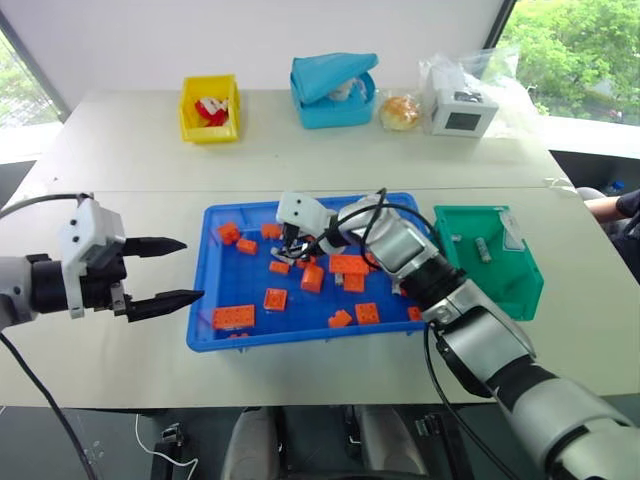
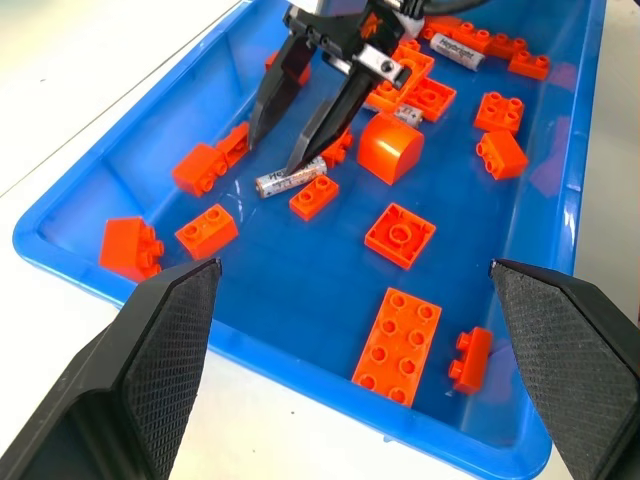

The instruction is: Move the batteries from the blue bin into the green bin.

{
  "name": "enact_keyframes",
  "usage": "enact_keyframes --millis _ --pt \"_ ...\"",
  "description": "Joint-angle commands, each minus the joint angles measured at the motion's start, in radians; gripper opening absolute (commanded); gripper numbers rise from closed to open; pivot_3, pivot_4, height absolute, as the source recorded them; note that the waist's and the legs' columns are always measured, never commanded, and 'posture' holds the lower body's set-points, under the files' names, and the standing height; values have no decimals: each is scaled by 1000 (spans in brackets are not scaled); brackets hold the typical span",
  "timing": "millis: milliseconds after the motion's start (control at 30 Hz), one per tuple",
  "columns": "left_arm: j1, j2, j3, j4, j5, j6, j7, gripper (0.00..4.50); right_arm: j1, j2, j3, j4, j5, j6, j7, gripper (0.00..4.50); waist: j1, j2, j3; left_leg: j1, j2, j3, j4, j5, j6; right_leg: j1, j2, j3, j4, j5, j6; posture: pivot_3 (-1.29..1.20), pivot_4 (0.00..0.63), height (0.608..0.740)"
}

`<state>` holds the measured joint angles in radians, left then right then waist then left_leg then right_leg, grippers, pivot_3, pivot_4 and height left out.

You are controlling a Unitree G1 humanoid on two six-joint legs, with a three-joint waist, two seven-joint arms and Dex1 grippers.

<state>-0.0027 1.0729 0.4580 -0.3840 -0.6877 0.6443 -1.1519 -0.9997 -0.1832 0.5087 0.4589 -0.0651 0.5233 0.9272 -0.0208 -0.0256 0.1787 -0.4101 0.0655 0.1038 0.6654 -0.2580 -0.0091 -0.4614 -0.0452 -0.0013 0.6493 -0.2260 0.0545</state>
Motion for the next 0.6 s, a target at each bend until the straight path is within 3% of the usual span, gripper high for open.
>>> enact_keyframes --millis 33,300,400,433,467,600 --pt "-21 2 29 6 -3 -14 7 4500 -19 14 -5 -2 -14 -17 4 1694 0 0 0 0 0 0 0 0 0 0 0 0 0 0 0 0 150 736" --pt "-57 1 7 10 -8 -8 21 4500 10 22 17 58 -61 -52 -3 1694 0 0 0 0 0 0 0 0 0 0 0 0 0 0 0 0 150 736" --pt "-64 1 0 10 -9 -8 21 4500 24 18 36 80 -84 -73 7 853 0 0 0 0 0 0 0 0 0 0 0 0 0 0 0 0 150 736" --pt "-66 1 -2 11 -8 -9 21 4500 28 17 40 81 -86 -73 15 287 -1 0 0 0 0 0 0 0 0 0 0 0 0 0 0 0 150 736" --pt "-69 1 -5 12 -7 -10 20 4500 33 17 42 77 -87 -74 24 41 -1 -1 0 1 0 0 0 0 0 1 0 0 0 0 0 0 150 736" --pt "-88 -3 -33 14 -9 -14 15 4500 42 18 4 -1 -45 -29 65 50 0 -1 -1 1 0 0 0 0 0 1 0 0 0 0 0 0 150 736"
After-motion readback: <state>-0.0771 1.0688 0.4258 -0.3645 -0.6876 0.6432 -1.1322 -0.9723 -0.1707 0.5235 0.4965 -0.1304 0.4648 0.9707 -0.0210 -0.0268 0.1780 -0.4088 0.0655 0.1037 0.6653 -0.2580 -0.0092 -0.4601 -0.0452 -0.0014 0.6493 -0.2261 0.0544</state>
